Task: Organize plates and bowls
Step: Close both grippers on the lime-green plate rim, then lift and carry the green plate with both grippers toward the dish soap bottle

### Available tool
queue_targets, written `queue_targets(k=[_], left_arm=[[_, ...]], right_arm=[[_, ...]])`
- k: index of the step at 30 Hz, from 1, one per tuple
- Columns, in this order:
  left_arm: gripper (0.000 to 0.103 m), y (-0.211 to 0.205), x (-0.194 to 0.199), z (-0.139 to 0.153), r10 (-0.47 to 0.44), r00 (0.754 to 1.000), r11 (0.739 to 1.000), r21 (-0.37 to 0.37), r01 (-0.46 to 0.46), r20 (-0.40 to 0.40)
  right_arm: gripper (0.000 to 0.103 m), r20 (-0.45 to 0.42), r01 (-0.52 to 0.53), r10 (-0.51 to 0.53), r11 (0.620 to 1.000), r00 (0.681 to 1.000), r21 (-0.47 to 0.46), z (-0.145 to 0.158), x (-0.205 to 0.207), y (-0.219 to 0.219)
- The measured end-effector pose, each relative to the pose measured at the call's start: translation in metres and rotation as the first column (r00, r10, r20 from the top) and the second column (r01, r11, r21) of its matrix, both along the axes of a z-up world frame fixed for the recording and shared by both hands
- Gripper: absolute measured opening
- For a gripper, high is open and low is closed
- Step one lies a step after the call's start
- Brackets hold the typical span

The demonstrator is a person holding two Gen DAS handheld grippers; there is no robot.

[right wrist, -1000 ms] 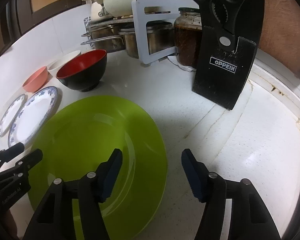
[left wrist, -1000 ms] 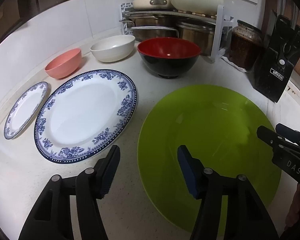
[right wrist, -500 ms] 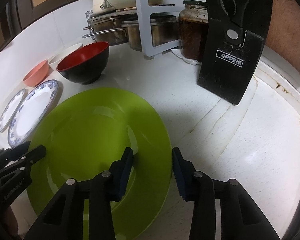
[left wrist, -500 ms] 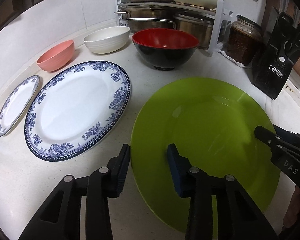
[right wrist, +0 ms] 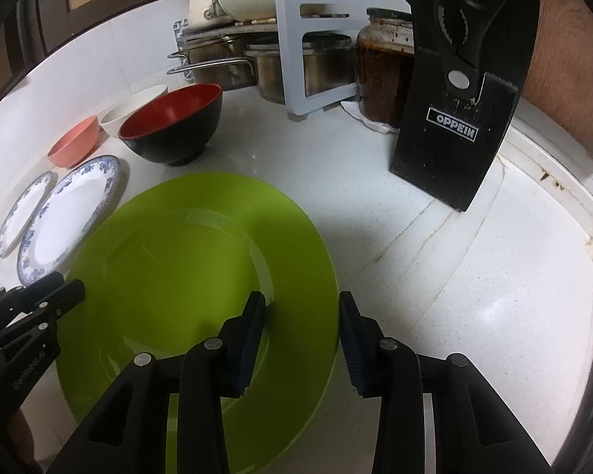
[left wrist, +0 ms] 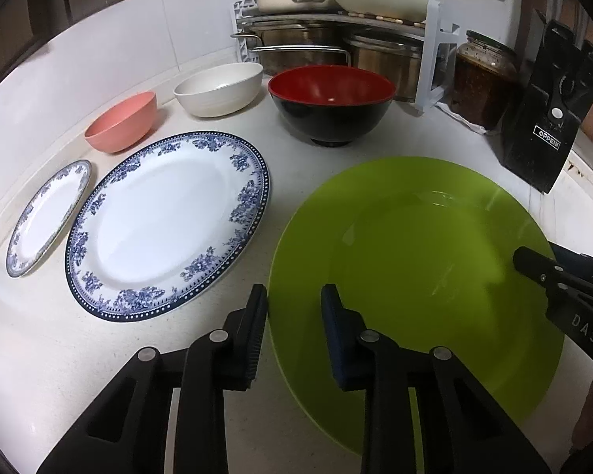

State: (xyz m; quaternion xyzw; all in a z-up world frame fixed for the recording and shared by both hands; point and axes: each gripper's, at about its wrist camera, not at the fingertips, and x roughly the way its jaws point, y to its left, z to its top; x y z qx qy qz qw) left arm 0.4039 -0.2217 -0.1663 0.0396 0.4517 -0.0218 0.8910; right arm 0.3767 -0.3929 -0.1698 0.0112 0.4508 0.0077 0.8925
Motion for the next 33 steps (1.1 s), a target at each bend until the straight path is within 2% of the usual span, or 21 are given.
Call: queue_targets(k=[4, 6, 8, 13, 19, 33], left_arm=[[0.03, 0.0, -0.002, 0.001, -0.017, 1.0, 1.0, 0.001, 0.017, 0.003], [0.039, -0.002, -0.002, 0.001, -0.032, 0.999, 0.999, -0.007, 0.032, 0.002], [0.042, -0.005, -0.003, 0.001, -0.042, 0.999, 0.999, 0.001, 0.042, 0.005], [0.042, -0.009, -0.001, -0.004, -0.047, 0.999, 0.999, 0.028, 0.047, 0.0], [0.043, -0.005, 0.002, -0.009, -0.041, 0.999, 0.999, -0.002, 0.04, -0.016], [0.04, -0.001, -0.008, 0.003, -0.02, 1.0, 1.0, 0.011, 0.02, 0.013]], right_arm=[[0.038, -0.009, -0.001, 0.001, 1.0, 1.0, 0.006, -0.002, 0.0, 0.0], [0.038, -0.018, 0.002, -0.001, 1.0, 1.0, 0.017, -0.004, 0.001, -0.002], [0.038, -0.028, 0.004, -0.003, 0.999, 1.0, 0.032, -0.006, 0.002, -0.004], [0.039, -0.027, -0.001, 0.001, 1.0, 1.0, 0.031, -0.007, 0.002, -0.004], [0.042, -0.026, -0.009, 0.01, 1.0, 1.0, 0.014, -0.008, 0.003, -0.001], [0.041, -0.013, -0.018, 0.018, 1.0, 1.0, 0.002, 0.001, -0.006, 0.004]])
